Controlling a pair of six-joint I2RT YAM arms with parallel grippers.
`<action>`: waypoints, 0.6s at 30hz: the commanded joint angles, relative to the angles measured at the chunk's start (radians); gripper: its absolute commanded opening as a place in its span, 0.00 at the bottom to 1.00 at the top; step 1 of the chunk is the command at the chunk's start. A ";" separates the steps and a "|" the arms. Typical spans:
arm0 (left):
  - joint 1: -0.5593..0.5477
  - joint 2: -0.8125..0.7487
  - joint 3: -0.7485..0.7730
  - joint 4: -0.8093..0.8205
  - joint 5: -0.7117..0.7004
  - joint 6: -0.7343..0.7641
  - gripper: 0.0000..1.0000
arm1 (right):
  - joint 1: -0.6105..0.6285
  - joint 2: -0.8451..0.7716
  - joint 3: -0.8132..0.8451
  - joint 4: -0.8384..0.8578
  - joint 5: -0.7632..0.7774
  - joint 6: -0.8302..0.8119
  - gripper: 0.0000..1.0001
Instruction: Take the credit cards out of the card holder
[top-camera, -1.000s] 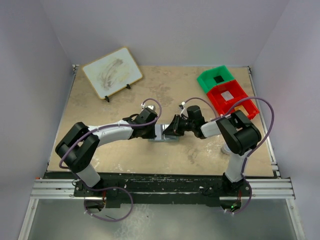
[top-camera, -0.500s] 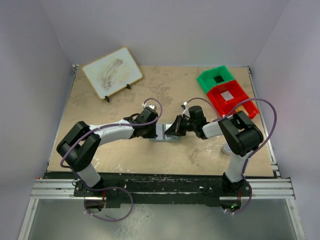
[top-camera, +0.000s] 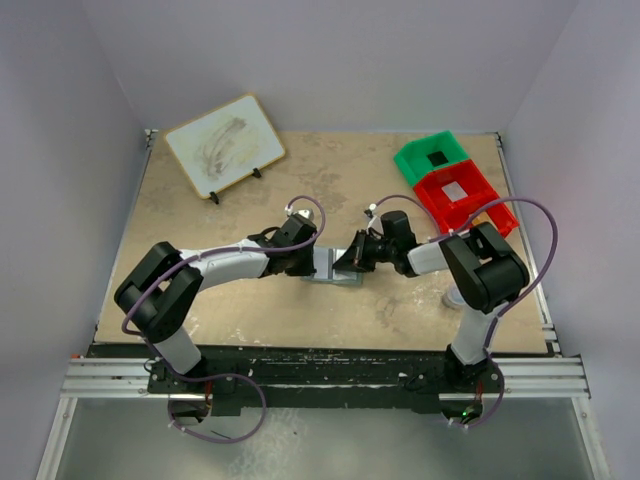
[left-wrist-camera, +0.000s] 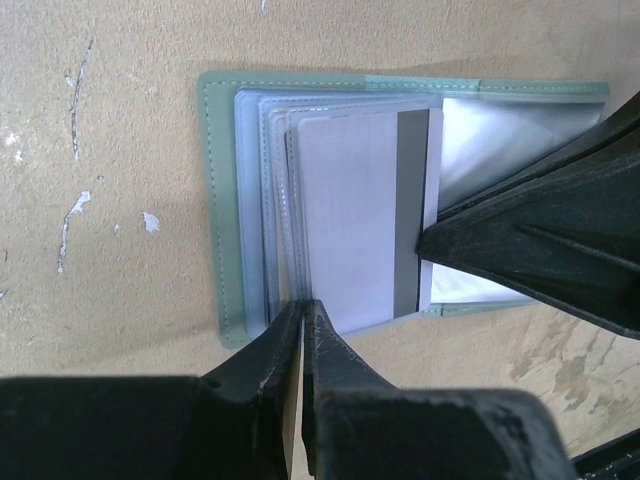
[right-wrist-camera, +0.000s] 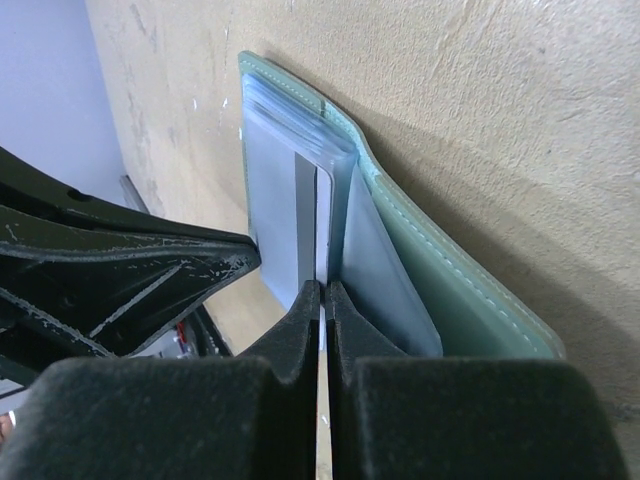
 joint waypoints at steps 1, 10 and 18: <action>-0.003 0.023 -0.001 -0.035 -0.022 0.008 0.00 | -0.018 -0.048 -0.005 -0.061 0.014 -0.071 0.00; -0.004 0.015 -0.005 -0.039 -0.027 0.008 0.00 | -0.041 -0.045 -0.056 -0.002 -0.019 -0.042 0.00; -0.004 0.003 -0.007 -0.031 -0.022 0.011 0.00 | -0.046 -0.061 -0.066 -0.035 0.003 -0.059 0.00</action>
